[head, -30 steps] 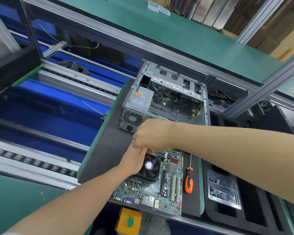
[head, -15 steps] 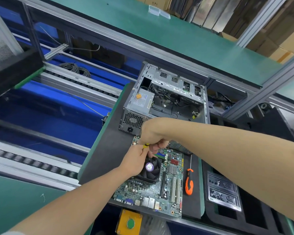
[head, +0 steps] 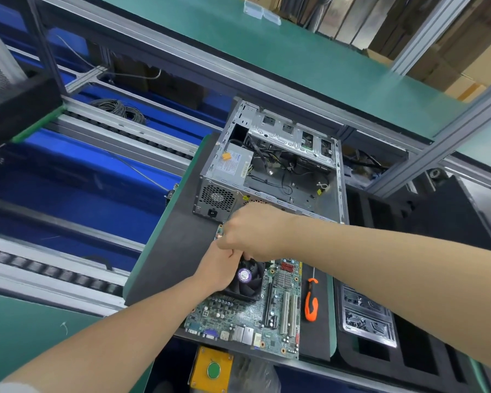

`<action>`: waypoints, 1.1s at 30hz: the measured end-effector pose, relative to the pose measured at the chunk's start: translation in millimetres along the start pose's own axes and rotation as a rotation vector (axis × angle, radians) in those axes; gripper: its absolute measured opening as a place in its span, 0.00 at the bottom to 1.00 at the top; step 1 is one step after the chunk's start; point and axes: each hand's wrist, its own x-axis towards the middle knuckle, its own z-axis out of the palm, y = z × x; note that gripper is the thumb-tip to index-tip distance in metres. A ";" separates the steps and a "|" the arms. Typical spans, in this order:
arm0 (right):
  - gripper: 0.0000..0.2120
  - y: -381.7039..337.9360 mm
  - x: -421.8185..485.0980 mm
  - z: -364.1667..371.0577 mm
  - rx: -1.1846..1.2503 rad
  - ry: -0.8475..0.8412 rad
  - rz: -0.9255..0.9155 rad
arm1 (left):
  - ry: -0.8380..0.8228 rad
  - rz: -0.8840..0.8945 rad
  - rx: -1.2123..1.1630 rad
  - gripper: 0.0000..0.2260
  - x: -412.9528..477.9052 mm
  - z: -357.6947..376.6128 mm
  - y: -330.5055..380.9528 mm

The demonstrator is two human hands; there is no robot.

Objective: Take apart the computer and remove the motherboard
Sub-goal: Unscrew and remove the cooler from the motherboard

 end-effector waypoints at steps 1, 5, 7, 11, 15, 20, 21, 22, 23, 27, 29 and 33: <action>0.11 0.3 2.1 -0.5 -0.049 0.005 -0.043 | -0.011 -0.017 -0.011 0.20 -0.6 0.8 -0.4; 0.12 2.6 8.6 -9.5 -0.094 -0.016 -0.060 | 0.007 -0.023 -0.083 0.18 -2.8 0.9 -0.5; 0.10 1.6 8.5 -17.3 -0.006 -0.078 0.053 | -0.002 -0.043 -0.087 0.17 -2.8 -2.2 0.6; 0.24 9.2 10.7 -32.1 0.537 -0.170 0.550 | -0.016 -0.056 -0.207 0.20 -6.3 -5.9 15.0; 0.24 13.6 20.0 -41.6 0.755 -0.512 0.620 | 0.015 -0.033 -0.051 0.23 -11.8 -10.1 21.5; 0.18 10.9 24.9 -42.6 0.469 -0.494 0.476 | 0.010 -0.060 -0.093 0.21 -12.2 -10.4 23.6; 0.18 10.6 25.5 -39.8 0.418 -0.433 0.458 | 0.005 -0.074 -0.076 0.22 -12.0 -10.5 23.7; 0.19 10.9 23.1 -36.6 0.405 -0.377 0.440 | 0.001 -0.088 -0.063 0.22 -10.8 -10.0 22.4; 0.18 12.1 21.5 -33.5 0.385 -0.328 0.407 | -0.006 -0.098 -0.057 0.22 -9.6 -9.4 20.7; 0.07 9.2 14.7 -26.7 0.288 -0.189 0.251 | -0.013 -0.081 -0.024 0.22 -6.0 -6.6 14.3; 0.05 4.1 16.0 -26.4 0.191 -0.166 0.179 | -0.003 -0.090 0.000 0.20 -5.0 -6.3 10.5; 0.06 1.9 5.1 -24.5 0.179 -0.143 0.231 | -0.013 -0.043 0.022 0.14 -3.3 -7.1 13.8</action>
